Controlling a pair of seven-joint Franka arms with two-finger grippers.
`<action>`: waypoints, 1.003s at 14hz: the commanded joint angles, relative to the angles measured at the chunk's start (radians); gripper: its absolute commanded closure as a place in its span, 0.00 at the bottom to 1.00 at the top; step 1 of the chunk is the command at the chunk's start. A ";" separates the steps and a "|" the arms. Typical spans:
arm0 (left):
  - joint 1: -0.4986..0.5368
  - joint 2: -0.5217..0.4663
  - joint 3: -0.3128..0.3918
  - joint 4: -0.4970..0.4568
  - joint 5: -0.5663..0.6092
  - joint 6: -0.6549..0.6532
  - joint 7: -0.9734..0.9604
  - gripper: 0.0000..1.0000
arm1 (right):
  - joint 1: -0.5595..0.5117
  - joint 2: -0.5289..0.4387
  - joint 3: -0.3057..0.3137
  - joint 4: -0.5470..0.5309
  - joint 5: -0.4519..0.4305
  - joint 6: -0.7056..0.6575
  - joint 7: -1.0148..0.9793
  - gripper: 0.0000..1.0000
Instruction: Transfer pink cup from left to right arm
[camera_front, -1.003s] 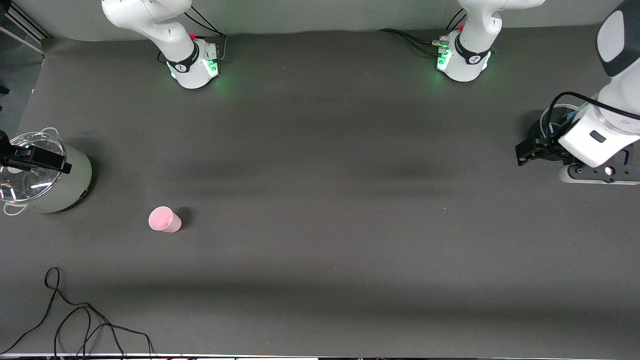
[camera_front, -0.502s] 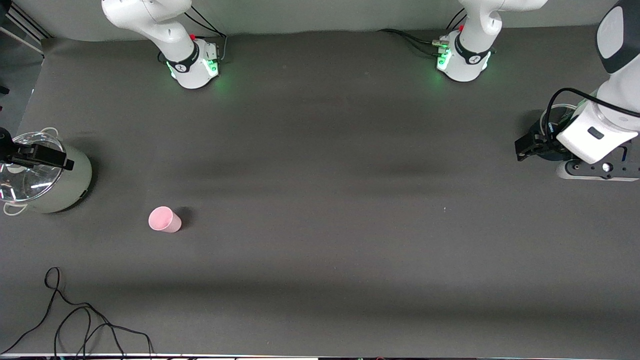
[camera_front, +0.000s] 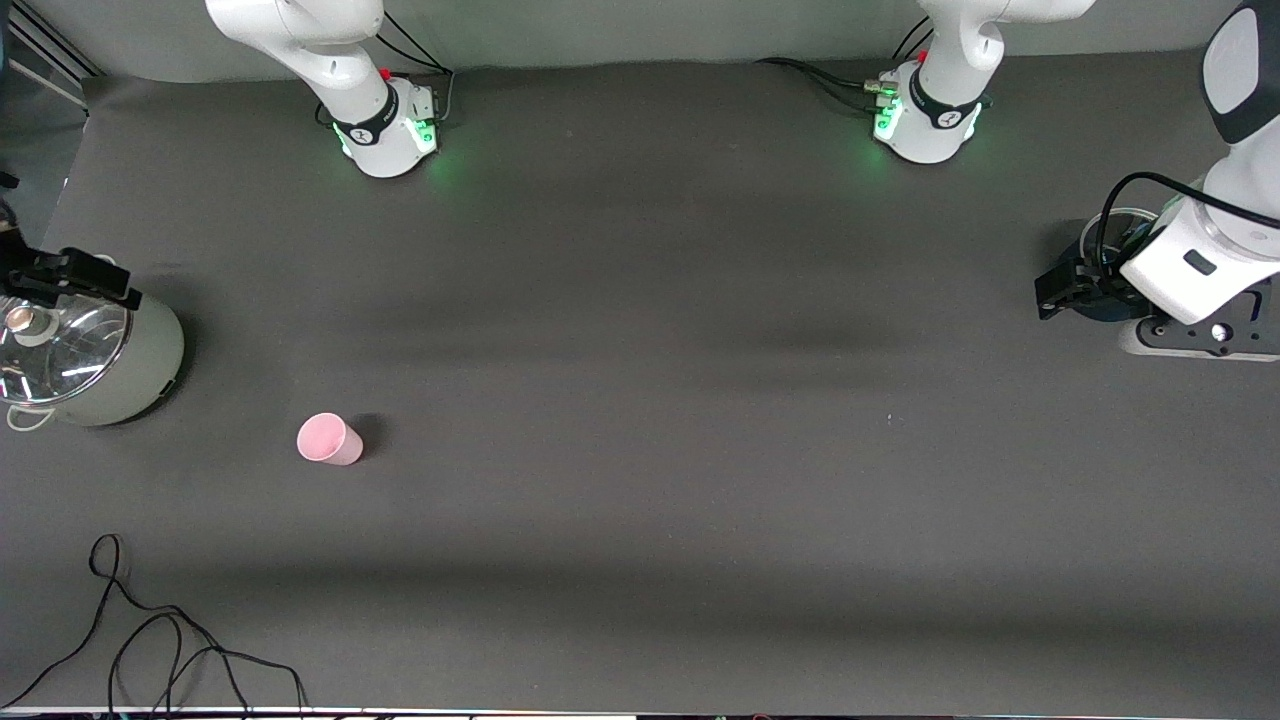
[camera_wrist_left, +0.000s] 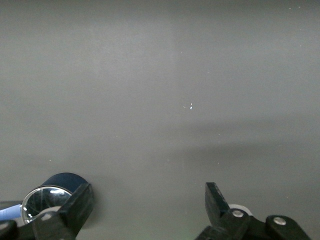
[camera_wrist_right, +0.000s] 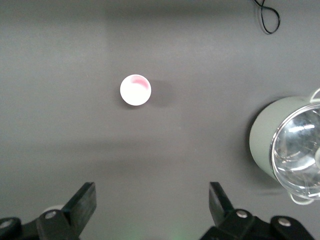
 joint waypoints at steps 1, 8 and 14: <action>-0.005 -0.014 0.011 0.007 -0.037 -0.029 0.035 0.00 | 0.029 -0.050 0.010 -0.049 -0.045 0.053 0.013 0.00; 0.003 -0.011 0.012 0.013 -0.036 -0.029 0.037 0.00 | 0.038 0.084 0.012 0.129 -0.053 -0.065 0.010 0.00; 0.003 -0.009 0.014 0.013 -0.023 -0.033 0.037 0.00 | 0.038 0.088 0.013 0.127 -0.051 -0.067 0.005 0.00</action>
